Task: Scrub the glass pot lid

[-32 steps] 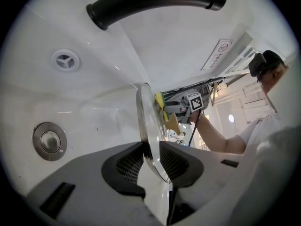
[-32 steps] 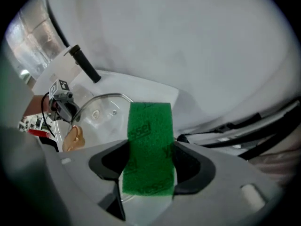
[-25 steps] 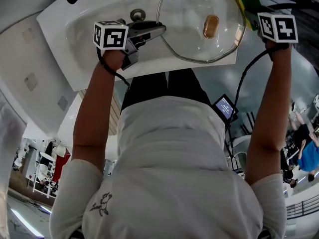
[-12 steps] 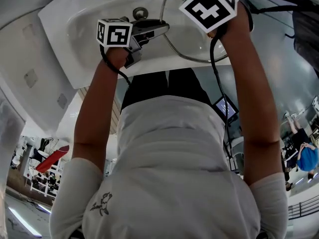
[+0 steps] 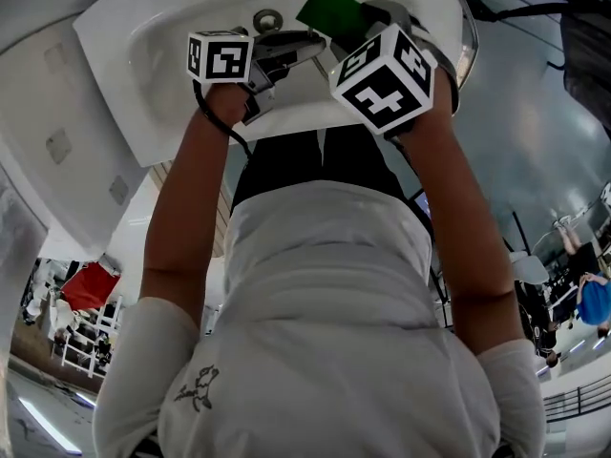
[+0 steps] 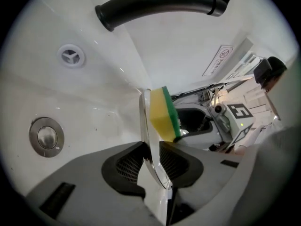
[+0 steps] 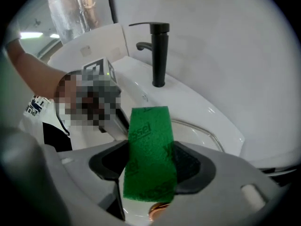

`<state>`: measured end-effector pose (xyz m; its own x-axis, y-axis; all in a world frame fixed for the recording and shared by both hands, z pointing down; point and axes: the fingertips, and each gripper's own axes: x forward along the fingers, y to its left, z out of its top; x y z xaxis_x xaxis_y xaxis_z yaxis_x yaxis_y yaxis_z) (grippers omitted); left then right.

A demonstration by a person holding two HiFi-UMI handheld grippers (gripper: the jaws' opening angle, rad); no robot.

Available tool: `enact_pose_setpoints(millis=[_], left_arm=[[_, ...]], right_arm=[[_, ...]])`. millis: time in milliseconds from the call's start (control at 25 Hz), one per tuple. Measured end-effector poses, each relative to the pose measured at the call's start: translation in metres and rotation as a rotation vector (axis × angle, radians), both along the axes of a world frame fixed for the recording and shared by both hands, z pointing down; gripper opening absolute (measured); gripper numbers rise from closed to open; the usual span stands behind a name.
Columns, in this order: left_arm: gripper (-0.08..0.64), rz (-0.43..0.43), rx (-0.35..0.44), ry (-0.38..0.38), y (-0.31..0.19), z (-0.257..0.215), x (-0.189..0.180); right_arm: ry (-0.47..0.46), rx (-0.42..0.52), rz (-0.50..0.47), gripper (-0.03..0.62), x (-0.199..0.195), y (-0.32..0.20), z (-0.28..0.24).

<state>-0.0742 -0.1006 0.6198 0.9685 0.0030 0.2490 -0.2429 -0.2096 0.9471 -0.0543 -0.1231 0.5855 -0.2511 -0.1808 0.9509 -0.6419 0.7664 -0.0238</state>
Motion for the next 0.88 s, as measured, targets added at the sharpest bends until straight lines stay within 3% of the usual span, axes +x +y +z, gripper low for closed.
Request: enact_pose_setpoints(millis=[320, 520, 720, 880], left_arm=[[0.104, -0.004, -0.03, 0.028, 0.007, 0.0, 0.0], [0.103, -0.004, -0.037, 0.026, 0.007, 0.001, 0.0], [0.103, 0.002, -0.038, 0.012, 0.008, 0.001, 0.001], [0.103, 0.008, -0.034, 0.005, 0.008, 0.001, 0.001]], right_arm=[[-0.055, 0.022, 0.085, 0.287, 0.005, 0.043, -0.005], [-0.032, 0.003, 0.053, 0.285, 0.023, 0.082, -0.003], [0.009, -0.043, 0.034, 0.285, 0.06, 0.13, 0.004], [0.013, -0.111, 0.11, 0.285, 0.109, 0.16, 0.012]])
